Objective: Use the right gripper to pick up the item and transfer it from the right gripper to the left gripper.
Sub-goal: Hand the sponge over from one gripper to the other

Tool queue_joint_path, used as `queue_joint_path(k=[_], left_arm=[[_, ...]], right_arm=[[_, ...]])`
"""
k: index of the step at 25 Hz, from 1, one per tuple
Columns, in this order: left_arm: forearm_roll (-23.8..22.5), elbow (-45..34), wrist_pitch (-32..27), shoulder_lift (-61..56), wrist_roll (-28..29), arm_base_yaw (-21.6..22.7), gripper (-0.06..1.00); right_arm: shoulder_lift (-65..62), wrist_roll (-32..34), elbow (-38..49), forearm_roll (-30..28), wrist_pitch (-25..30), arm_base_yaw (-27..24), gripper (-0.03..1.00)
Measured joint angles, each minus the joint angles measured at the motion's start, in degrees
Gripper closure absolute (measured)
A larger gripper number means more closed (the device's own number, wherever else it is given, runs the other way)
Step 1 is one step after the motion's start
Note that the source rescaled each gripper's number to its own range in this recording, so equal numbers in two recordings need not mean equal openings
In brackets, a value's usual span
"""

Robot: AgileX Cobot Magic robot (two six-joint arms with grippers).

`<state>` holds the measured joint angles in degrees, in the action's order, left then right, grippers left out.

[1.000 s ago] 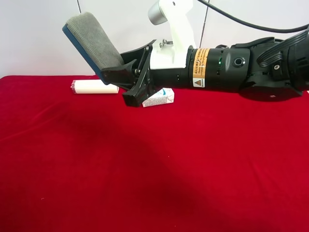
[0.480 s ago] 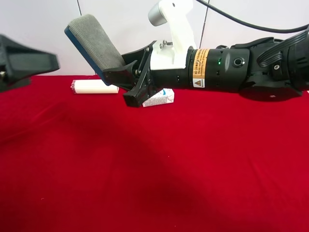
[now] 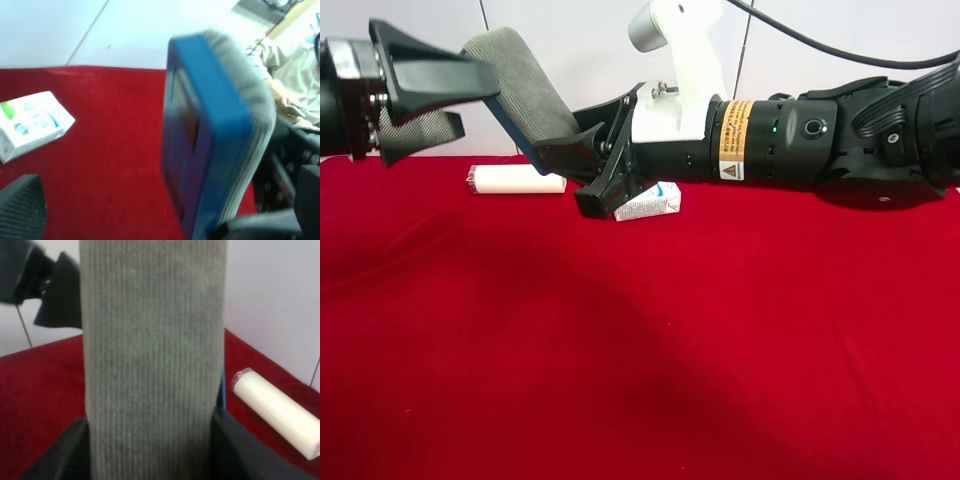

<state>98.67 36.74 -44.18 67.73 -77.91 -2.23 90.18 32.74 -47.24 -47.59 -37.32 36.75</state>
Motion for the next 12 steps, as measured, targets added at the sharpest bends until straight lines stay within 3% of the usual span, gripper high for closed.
queue_joint_path(k=[3,6,9,12], left_arm=[[0.2,2.9,0.1,1.1,-0.1,-1.3,-0.06],[0.2,5.4,2.9,1.7,-0.2,-5.7,-0.06],[0.3,7.0,8.8,2.0,-1.0,-11.3,-0.06],[0.3,7.8,18.4,2.1,-1.9,-16.4,-0.06]], right_arm=[[0.0,0.1,0.0,0.3,0.0,0.0,0.9],[0.0,0.1,0.0,1.1,0.1,0.0,0.9],[0.0,0.1,0.0,1.2,0.1,0.0,0.9],[0.0,0.1,0.0,1.2,0.1,0.0,0.9]])
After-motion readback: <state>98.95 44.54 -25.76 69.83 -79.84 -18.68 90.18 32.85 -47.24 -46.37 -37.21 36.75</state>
